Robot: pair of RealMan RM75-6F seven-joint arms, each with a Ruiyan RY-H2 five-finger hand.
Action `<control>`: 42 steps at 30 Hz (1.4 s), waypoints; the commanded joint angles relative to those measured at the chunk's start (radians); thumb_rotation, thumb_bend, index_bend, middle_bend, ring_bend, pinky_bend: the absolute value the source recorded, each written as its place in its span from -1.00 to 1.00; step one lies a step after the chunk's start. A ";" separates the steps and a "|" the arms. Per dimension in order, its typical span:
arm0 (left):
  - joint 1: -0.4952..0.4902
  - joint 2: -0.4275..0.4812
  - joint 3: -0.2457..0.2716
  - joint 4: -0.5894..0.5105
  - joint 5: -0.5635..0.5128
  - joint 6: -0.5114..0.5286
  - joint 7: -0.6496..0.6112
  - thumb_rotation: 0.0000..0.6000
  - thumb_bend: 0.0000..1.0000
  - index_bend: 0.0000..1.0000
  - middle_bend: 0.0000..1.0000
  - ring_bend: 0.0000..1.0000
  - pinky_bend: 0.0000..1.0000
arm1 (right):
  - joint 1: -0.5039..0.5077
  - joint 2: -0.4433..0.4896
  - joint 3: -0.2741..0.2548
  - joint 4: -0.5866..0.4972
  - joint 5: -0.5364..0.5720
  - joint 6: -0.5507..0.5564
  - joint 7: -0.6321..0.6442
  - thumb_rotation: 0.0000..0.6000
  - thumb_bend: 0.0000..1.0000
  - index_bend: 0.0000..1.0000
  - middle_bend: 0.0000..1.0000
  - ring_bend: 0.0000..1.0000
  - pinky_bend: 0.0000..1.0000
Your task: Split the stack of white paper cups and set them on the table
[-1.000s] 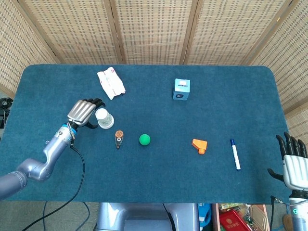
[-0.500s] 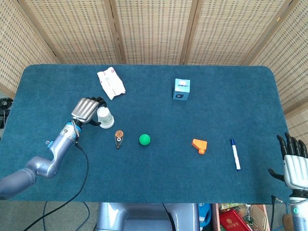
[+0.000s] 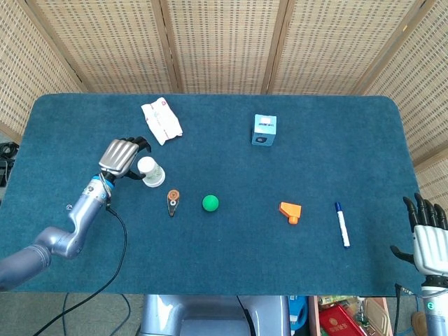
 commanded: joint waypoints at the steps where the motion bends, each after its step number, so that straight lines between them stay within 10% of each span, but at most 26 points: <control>1: 0.001 0.001 0.002 0.000 -0.003 -0.006 -0.005 1.00 -0.85 -0.24 -0.39 -0.34 -0.20 | 0.000 0.001 -0.001 -0.002 -0.001 0.000 0.001 1.00 -1.00 -1.00 -1.00 -1.00 -1.00; 28: 0.001 -0.026 -0.021 0.010 -0.039 0.012 -0.036 1.00 -0.85 -0.04 -0.04 -0.02 -0.01 | 0.003 -0.001 -0.003 0.003 0.005 -0.011 0.007 1.00 -1.00 -1.00 -1.00 -1.00 -1.00; 42: 0.159 0.079 -0.175 -0.316 -0.055 0.106 -0.944 1.00 -0.85 -0.02 -0.01 0.00 0.00 | 0.043 0.021 -0.043 0.101 -0.226 0.036 0.170 1.00 -1.00 -0.95 -1.00 -1.00 -1.00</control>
